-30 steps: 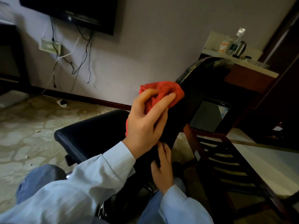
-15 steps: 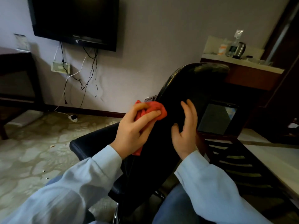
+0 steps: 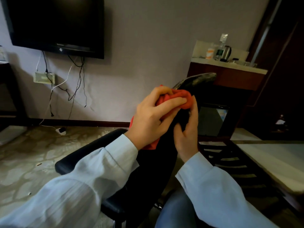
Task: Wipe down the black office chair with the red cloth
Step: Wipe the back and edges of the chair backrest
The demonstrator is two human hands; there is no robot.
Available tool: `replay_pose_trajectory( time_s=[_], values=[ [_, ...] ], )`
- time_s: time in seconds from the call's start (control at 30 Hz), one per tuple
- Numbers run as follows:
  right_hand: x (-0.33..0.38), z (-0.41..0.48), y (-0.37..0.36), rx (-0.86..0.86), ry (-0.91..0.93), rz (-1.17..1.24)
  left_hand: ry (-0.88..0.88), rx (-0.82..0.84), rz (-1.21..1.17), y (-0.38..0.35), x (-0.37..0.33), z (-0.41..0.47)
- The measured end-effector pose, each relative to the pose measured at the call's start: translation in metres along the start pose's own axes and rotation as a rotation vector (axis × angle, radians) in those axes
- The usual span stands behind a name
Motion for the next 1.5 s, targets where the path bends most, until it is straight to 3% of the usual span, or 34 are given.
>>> replay_pose_trajectory(
  time_s=[0.27, 0.4, 0.57, 0.6, 0.67, 0.73, 0.8, 1.0, 1.3, 1.5],
  values=[
    [-0.033, 0.020, 0.029, -0.044, -0.210, 0.242, 0.067, 0.093, -0.237, -0.067, 0.022, 0.029],
    [-0.052, 0.034, 0.053, -0.092, -0.239, 0.192, 0.301, 0.090, -0.408, -0.115, 0.069, 0.040],
    [-0.065, 0.046, 0.076, -0.157, -0.266, 0.131, 0.550, -0.146, -0.430, -0.139, 0.117, 0.027],
    [-0.065, 0.048, 0.078, -0.153, -0.264, 0.142, 0.525, -0.155, -0.466, -0.140, 0.113, 0.028],
    [-0.069, 0.052, 0.083, -0.160, -0.288, 0.165, 0.357, -0.020, -0.555, -0.154, 0.087, 0.036],
    [-0.071, 0.054, 0.087, -0.191, -0.305, 0.192, 0.119, 0.193, -0.471, -0.172, 0.052, 0.038],
    [-0.073, 0.054, 0.090, -0.228, -0.303, 0.189, 0.014, 0.252, -0.335, -0.180, 0.039, 0.037],
    [-0.072, 0.053, 0.089, -0.271, -0.283, 0.139, 0.013, 0.205, -0.315, -0.181, 0.046, 0.040],
    [-0.078, 0.068, 0.104, -0.445, -0.248, 0.156, 0.198, 0.156, -0.537, -0.190, 0.069, 0.060],
    [-0.053, 0.099, 0.115, -0.517, -0.181, 0.153, 0.431, 0.223, -0.579, -0.231, 0.153, 0.063]
  ],
)
Point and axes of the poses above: each hand's wrist, its own z-axis towards the middle knuckle, its own y-axis out of the back of the hand, x = y × z, the point moved 9 cm from there along z, towards the middle knuckle, and after that the axes turned 15 degrees about -y, right-handed, at the moved point
